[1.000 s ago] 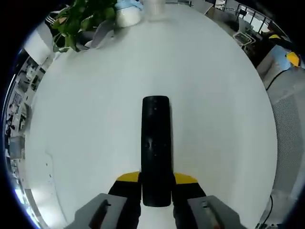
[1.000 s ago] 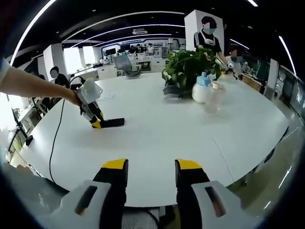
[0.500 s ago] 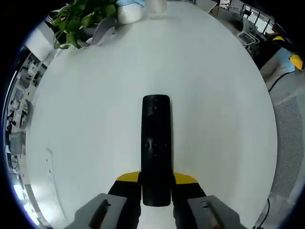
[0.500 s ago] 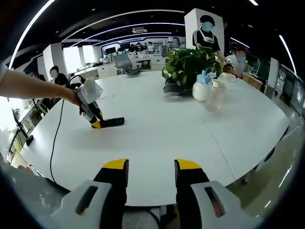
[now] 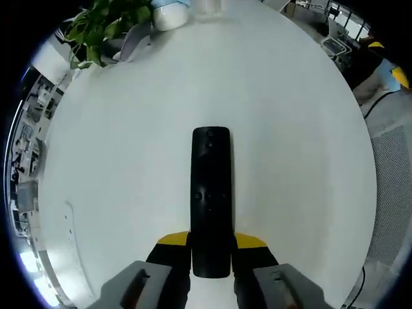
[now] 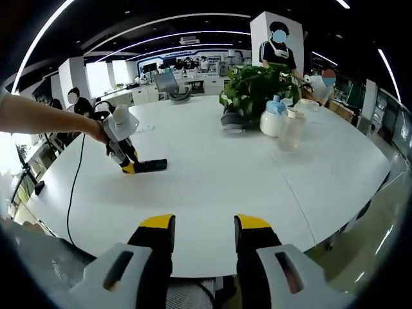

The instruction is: Press the specified remote control buttons in sequence, fully releasing each button before pressing the next.

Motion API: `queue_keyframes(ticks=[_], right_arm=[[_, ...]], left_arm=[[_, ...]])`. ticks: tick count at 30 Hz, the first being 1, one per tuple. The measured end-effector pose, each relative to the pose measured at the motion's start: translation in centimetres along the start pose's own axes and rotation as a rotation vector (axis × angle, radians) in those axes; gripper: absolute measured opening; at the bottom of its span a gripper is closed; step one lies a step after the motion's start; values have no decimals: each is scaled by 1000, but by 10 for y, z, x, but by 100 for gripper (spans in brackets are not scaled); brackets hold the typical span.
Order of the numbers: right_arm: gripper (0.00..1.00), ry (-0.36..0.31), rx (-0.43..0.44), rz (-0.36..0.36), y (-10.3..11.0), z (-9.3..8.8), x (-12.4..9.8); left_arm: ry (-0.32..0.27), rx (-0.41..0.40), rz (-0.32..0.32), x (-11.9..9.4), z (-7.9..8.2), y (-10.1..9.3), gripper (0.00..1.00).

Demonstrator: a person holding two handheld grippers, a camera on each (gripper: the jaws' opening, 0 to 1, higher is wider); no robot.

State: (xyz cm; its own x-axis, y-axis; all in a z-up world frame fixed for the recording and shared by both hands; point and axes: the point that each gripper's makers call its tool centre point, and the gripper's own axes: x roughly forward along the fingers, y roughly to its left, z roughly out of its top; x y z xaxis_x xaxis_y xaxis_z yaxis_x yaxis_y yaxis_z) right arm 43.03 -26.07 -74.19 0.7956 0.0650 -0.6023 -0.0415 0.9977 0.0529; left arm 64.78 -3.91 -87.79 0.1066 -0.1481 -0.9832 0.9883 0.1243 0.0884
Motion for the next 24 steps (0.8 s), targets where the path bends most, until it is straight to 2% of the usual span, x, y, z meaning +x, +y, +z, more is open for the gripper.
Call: queue_keyframes(ticks=[16, 24], right_arm=[[36, -4, -2, 3, 0, 1, 0], [36, 0, -3, 11, 1, 0, 0]], left_arm=[[40, 41, 5, -2, -3, -15, 23], [38, 22, 4, -3, -5, -24, 23]])
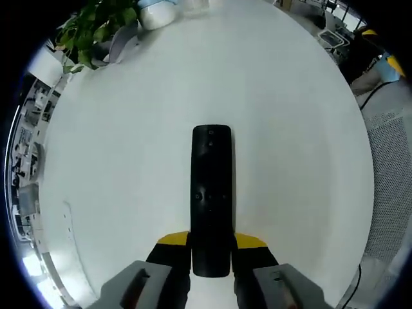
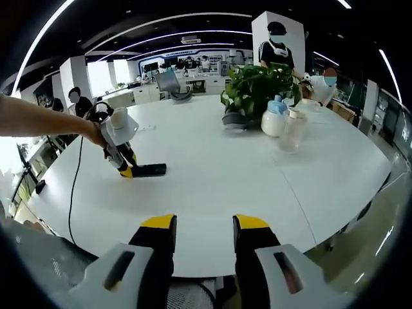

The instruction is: Press the specified remote control buttons in sequence, fully releasing each button before pressing the next.

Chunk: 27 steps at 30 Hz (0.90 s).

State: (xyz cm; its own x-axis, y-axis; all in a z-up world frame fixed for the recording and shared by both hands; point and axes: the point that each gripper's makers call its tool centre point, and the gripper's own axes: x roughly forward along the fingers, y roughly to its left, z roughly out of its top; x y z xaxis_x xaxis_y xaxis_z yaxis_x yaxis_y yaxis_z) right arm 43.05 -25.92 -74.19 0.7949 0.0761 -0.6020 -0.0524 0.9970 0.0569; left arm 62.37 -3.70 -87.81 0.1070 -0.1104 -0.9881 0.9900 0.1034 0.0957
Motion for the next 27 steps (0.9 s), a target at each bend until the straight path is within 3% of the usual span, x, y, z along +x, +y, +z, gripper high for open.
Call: queue_keyframes(ticks=[27], right_arm=[[31, -3, 3, 5, 0, 0, 0]], left_arm=[[56, 79, 15, -3, -3, -27, 23]])
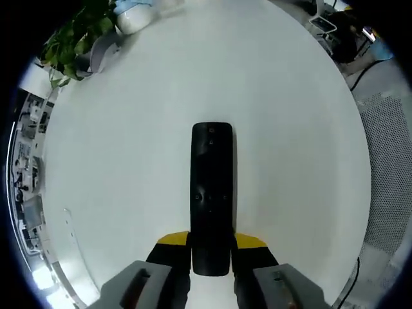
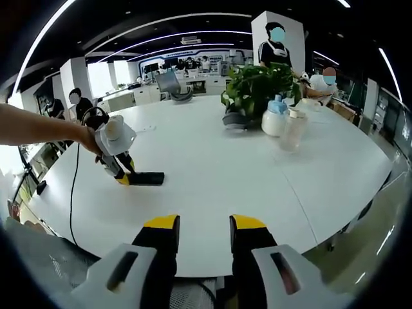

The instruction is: Press the specified remote control buttons in sequence, fully releasing each button before pressing the next.

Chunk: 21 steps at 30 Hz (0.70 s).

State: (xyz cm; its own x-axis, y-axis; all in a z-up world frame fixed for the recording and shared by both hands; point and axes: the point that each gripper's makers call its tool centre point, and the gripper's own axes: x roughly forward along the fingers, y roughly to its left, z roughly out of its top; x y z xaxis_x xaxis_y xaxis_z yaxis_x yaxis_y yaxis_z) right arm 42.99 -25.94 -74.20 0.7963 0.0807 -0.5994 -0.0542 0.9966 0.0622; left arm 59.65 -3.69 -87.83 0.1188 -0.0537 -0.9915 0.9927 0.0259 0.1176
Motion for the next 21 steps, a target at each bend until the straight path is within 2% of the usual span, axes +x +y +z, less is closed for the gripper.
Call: queue_keyframes(ticks=[8, 12, 21], right_arm=[[29, 5, 7, -10, -2, -1, 0], [29, 6, 7, -8, -3, -1, 0], [29, -5, 12, -6, -3, 0, -1]], left_arm=[[45, 54, 17, 0, 0, -8, 23], [58, 47, 17, -1, -1, -10, 23], [32, 32, 32, -3, -4, -18, 23]])
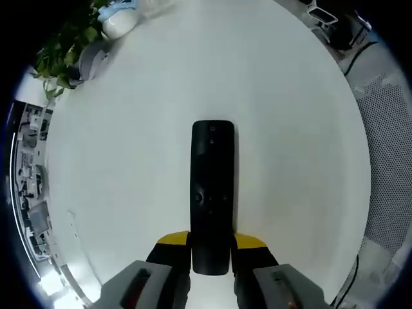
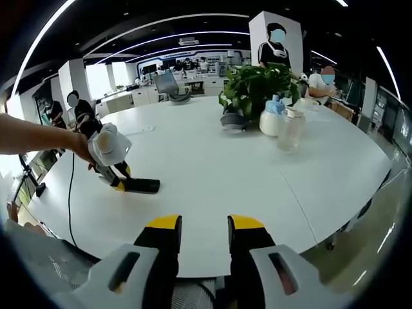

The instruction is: Press the specified remote control buttons in sequence, fully releasing each button before pressing the next.

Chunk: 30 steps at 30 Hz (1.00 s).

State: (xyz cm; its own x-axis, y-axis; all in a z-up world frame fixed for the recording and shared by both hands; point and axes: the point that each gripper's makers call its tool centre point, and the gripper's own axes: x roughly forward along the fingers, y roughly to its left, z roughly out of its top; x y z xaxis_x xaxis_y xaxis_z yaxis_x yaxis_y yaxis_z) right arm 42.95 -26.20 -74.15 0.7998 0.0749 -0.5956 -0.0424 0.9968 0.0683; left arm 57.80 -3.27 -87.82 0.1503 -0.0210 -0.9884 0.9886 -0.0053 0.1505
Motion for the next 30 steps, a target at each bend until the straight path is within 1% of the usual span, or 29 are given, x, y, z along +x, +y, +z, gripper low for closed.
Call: queue_keyframes(ticks=[5, 9, 12, 21, 27, 30], right_arm=[[28, 6, -6, 7, 2, -1, 0], [28, 16, -15, 15, 4, -2, 1], [29, 21, -16, 16, 4, -3, 1], [28, 20, -15, 18, 4, -3, 1], [29, 36, -19, 36, 8, -5, 2], [30, 34, -22, 34, 8, -5, 2]], left_arm=[[-26, -17, -8, -2, -2, -6, 23], [-34, -4, -7, -2, -2, -9, 23], [-37, -15, -18, -2, -2, -11, 23], [-72, -49, -35, -3, -5, -18, 23], [-72, -57, -41, -3, -5, -22, 23], [-71, -55, -42, -3, -5, -25, 23]])
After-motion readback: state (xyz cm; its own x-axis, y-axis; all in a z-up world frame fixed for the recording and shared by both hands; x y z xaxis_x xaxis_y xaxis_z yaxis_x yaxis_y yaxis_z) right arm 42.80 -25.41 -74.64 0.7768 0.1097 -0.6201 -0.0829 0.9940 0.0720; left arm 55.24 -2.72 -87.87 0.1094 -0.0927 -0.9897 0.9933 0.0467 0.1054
